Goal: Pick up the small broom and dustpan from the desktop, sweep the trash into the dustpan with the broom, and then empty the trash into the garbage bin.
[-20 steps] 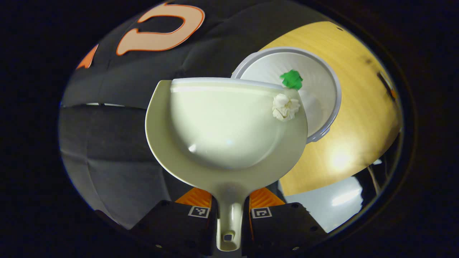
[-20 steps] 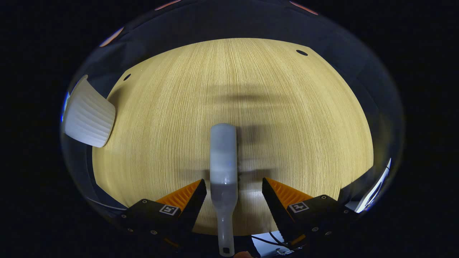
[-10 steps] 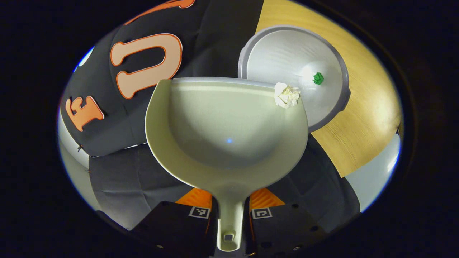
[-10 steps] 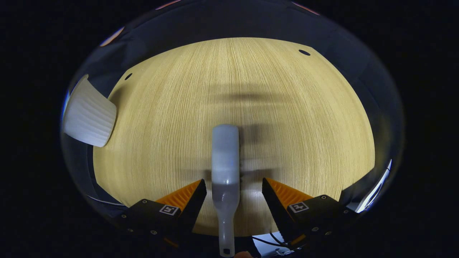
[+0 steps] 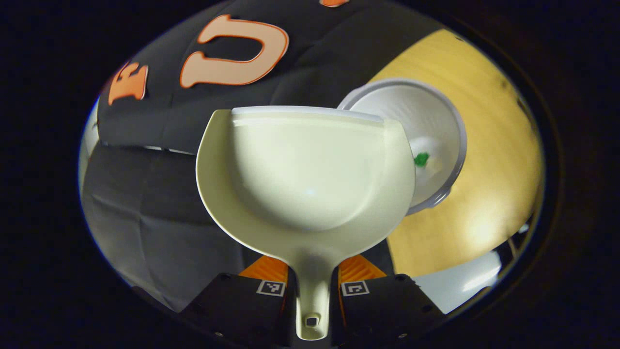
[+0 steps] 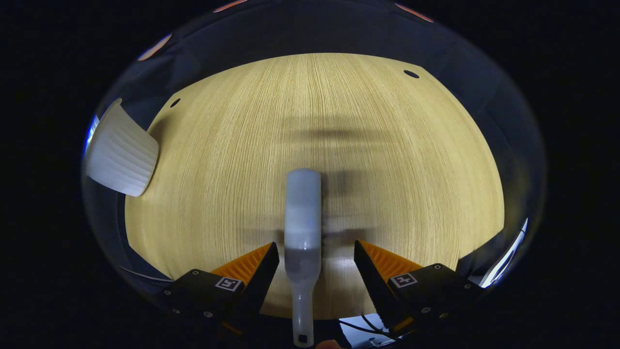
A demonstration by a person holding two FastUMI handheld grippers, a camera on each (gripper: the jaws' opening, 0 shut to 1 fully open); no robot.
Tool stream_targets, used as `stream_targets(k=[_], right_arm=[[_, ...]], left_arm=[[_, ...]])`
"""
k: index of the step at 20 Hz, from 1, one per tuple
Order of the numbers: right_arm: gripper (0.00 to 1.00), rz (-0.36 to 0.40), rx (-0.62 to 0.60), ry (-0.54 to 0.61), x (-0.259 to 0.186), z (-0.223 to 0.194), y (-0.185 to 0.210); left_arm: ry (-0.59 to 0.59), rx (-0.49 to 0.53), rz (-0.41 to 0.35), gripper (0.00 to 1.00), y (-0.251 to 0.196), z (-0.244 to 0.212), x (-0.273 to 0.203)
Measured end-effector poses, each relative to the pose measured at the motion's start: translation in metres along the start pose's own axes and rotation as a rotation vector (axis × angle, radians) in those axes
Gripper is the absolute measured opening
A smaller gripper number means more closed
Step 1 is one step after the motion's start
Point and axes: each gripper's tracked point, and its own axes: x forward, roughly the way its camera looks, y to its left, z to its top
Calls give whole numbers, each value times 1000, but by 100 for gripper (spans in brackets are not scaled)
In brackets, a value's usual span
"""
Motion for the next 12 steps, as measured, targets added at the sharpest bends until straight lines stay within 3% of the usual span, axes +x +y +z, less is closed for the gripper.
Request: stream_targets(k=[3,7,12], right_arm=[[95,18,5,-14,-4,4,4],[95,24,7,-53,-11,9,3],[95,10,10,-73,-16,9,-7]], left_arm=[[-39,-144,-150,28,-41,15,4],[-113,-245,-325,28,-93,48,-11],[-208,-279,-531,27,-154,84,-29]])
